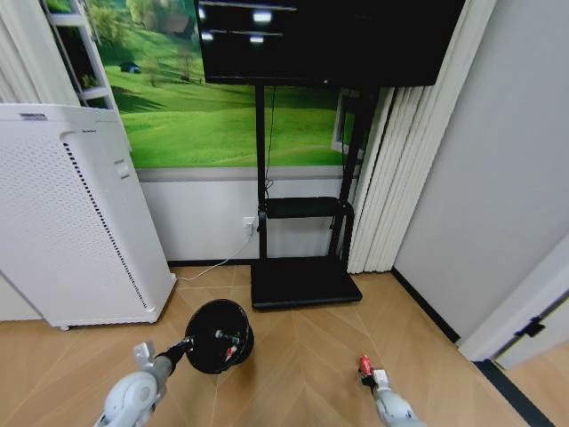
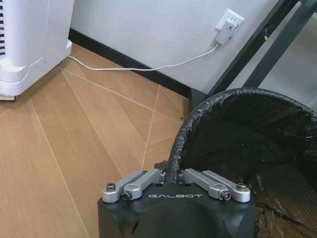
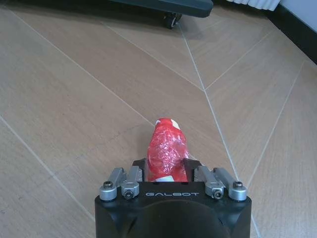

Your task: Pick up the trash bin and place the garbage on the floor into it.

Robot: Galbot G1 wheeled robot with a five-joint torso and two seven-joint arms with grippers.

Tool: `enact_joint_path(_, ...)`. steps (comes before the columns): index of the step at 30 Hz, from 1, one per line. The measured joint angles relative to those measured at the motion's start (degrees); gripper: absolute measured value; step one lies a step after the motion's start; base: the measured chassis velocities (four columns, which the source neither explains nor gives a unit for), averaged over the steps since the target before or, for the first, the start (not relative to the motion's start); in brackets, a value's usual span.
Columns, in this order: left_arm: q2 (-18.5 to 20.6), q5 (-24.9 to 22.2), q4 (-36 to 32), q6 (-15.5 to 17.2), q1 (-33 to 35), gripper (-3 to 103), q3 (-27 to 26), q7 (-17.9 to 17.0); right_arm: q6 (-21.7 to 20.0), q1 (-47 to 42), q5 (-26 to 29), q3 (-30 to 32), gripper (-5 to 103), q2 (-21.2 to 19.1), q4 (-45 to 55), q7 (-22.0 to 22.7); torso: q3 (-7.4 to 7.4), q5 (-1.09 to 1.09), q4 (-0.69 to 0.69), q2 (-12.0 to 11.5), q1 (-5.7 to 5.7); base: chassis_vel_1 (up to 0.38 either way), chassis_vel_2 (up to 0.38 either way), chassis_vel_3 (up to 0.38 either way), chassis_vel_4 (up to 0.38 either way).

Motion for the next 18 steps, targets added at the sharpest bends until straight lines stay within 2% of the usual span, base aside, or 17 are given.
enact_joint_path(1, 0.0, 0.0, 0.0, 0.0, 0.0, 3, 0.0, 0.0, 0.0, 0.0, 0.0, 0.0, 45, 0.0, 0.0, 0.0, 0.0, 0.0, 0.0, 0.0, 0.0, 0.0, 0.0, 0.0, 0.0)
enact_joint_path(4, 0.01, 0.0, 0.02, -0.06, -0.07, 3, -0.03, 0.03, 0.04, -0.04, -0.13, 0.06, 29, 0.03, 0.02, 0.06, 0.0, -0.02, 0.0, 0.0, -0.01, 0.0, 0.0, 0.0, 0.0)
enact_joint_path(5, 0.01, 0.0, 0.02, -0.06, -0.07, 3, -0.03, 0.03, 0.04, -0.04, -0.13, 0.06, 29, 0.03, 0.02, 0.06, 0.0, -0.02, 0.0, 0.0, -0.01, 0.0, 0.0, 0.0, 0.0)
enact_joint_path(7, 0.01, -0.01, 0.09, -0.09, -0.12, 3, -0.05, 0.05, 0.07, -0.06, -0.24, -0.18, 20, 0.0, 0.01, 0.08, -0.01, -0.02, 0.0, 0.01, -0.01, 0.0, 0.0, 0.0, 0.0)
enact_joint_path(8, 0.01, -0.01, 0.09, -0.09, -0.12, 3, -0.05, 0.05, 0.07, -0.06, -0.24, -0.18, 20, 0.0, 0.01, 0.08, -0.01, -0.02, 0.0, 0.01, -0.01, 0.0, 0.0, 0.0, 0.0)
enact_joint_path(11, -0.01, -0.02, 0.22, -0.11, -0.17, 3, -0.06, 0.06, 0.15, -0.14, -0.56, -0.36, 9, 0.18, -0.03, 0.15, -0.01, -0.03, -0.02, 0.01, -0.01, 0.0, 0.0, 0.0, 0.0)
enact_joint_path(17, 0.01, -0.02, 0.32, -0.15, -0.15, 3, -0.13, 0.12, 0.51, -0.37, -0.74, -0.43, -3, 0.4, 0.33, 0.25, 0.0, 0.0, -0.01, 0.01, -0.01, 0.0, 0.0, 0.0, 0.0)
enact_joint_path(18, 0.03, -0.03, 0.32, -0.16, -0.15, 3, -0.15, 0.12, 0.59, -0.45, -0.76, -0.43, 2, 0.39, 0.5, 0.29, 0.0, 0.01, -0.01, 0.01, -0.01, 0.0, 0.0, 0.0, 0.0)
